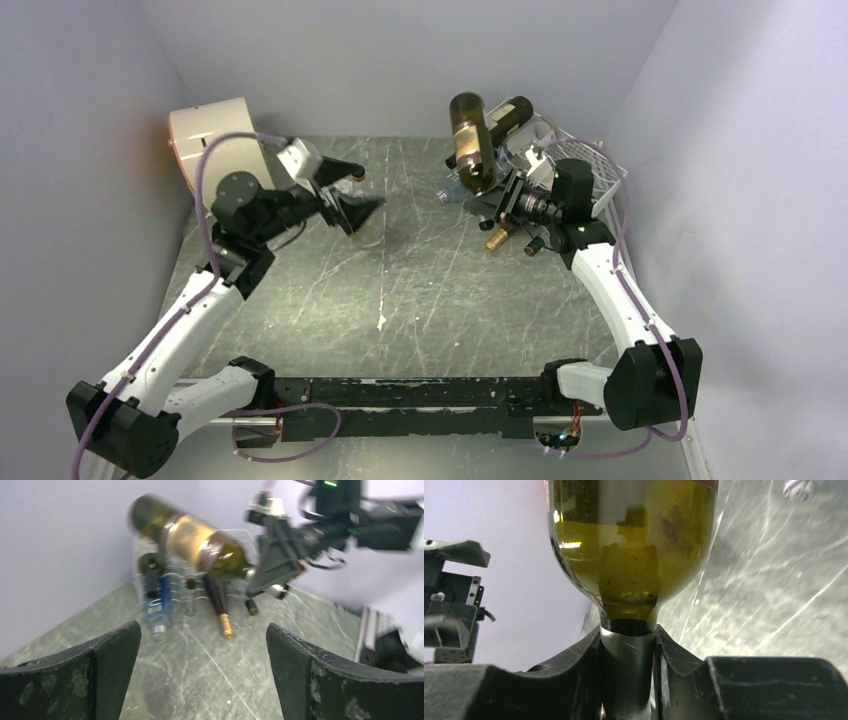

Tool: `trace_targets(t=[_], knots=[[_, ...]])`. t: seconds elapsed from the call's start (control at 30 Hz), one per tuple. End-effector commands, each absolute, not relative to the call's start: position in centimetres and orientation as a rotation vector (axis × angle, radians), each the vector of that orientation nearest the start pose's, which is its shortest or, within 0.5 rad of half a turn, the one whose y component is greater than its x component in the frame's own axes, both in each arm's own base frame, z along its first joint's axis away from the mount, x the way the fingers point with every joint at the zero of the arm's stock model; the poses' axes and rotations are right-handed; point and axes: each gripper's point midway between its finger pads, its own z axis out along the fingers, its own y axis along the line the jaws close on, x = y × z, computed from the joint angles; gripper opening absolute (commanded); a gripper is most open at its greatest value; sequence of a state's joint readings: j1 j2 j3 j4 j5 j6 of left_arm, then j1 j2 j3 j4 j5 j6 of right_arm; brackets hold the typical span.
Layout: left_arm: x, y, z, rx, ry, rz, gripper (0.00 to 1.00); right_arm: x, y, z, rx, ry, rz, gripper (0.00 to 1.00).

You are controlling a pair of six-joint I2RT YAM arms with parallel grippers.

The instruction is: Take the wine bottle off the wine rack

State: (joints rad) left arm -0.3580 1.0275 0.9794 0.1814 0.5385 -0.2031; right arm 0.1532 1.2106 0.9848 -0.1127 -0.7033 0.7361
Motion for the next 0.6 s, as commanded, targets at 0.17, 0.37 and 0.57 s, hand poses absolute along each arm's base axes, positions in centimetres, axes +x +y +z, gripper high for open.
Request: trace_targets(t=[0.17, 0.37, 0.57], knots=[[20.5, -30.4, 33.6, 1.109, 1.09, -0.762, 0.99, 23.4, 20.7, 23.8, -0.118, 2.247, 1.471, 0.0], [18.5, -33.9, 27.8, 1.377, 1.043, -0.424, 0.99, 19.4, 20.7, 21.6, -0.174, 2.36, 1.499, 0.0], [19.9, -34.4, 26.2, 1.431, 0.933, -0.175, 0.99, 17.0, 20.1, 21.1, -0.27, 2.43, 1.434, 0.0]])
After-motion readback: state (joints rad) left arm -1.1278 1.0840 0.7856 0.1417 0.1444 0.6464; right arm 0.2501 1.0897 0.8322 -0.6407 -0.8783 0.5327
